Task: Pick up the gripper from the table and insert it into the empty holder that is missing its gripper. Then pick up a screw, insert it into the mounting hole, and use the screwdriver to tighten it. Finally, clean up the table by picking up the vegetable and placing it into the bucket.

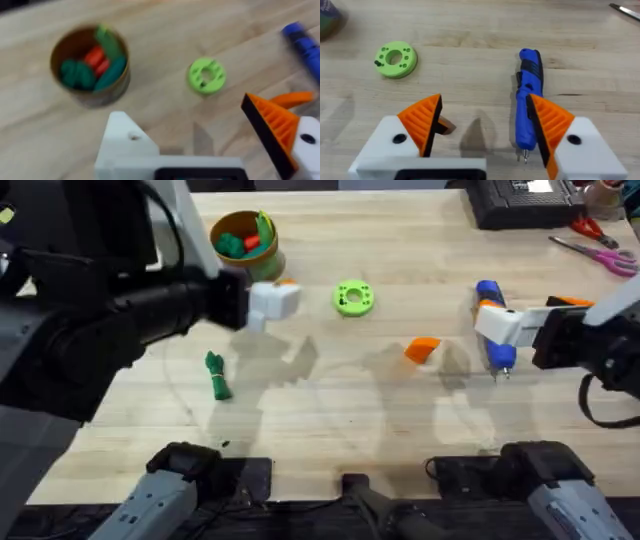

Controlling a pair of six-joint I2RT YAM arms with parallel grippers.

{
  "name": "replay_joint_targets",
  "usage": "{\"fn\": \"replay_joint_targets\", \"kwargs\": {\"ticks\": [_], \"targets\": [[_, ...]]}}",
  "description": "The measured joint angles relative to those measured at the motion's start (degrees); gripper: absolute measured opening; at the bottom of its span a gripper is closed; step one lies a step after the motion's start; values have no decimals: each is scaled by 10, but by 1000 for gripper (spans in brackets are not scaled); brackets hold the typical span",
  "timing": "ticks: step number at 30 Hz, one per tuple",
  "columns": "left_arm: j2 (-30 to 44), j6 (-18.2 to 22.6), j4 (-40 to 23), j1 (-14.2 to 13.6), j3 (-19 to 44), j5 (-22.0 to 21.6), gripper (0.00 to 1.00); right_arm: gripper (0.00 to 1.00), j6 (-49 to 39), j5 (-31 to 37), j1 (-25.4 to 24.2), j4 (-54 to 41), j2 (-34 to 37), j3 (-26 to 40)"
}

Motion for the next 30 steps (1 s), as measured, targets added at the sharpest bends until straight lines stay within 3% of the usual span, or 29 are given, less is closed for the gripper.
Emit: {"fn": "replay_joint_targets", "kwargs": {"ticks": [3, 7, 15, 23, 24, 25, 27, 28, 30], "targets": [[0, 0, 73, -19, 0, 33, 988, 987, 0, 0, 0, 0, 0, 0], [0, -7, 80, -27, 0, 58, 987, 987, 0, 0, 0, 0, 0, 0], [1, -13, 110, -27, 0, 70, 987, 987, 0, 0, 0, 0, 0, 0], [17, 9, 249, -40, -5, 72, 987, 987, 0, 0, 0, 0, 0, 0], [12, 19, 263, -47, -12, 72, 987, 987, 0, 0, 0, 0, 0, 0], [-28, 50, 285, -73, -53, 72, 987, 986, 0, 0, 0, -1, 0, 0], [-72, 65, 299, -90, -91, 73, 987, 986, 0, 0, 0, 0, 0, 0], [-153, 79, 324, -111, -155, 74, 987, 987, 0, 0, 0, 0, 0, 0], [-206, 84, 351, -124, -200, 75, 987, 987, 0, 0, 0, -1, 0, 0]]}}
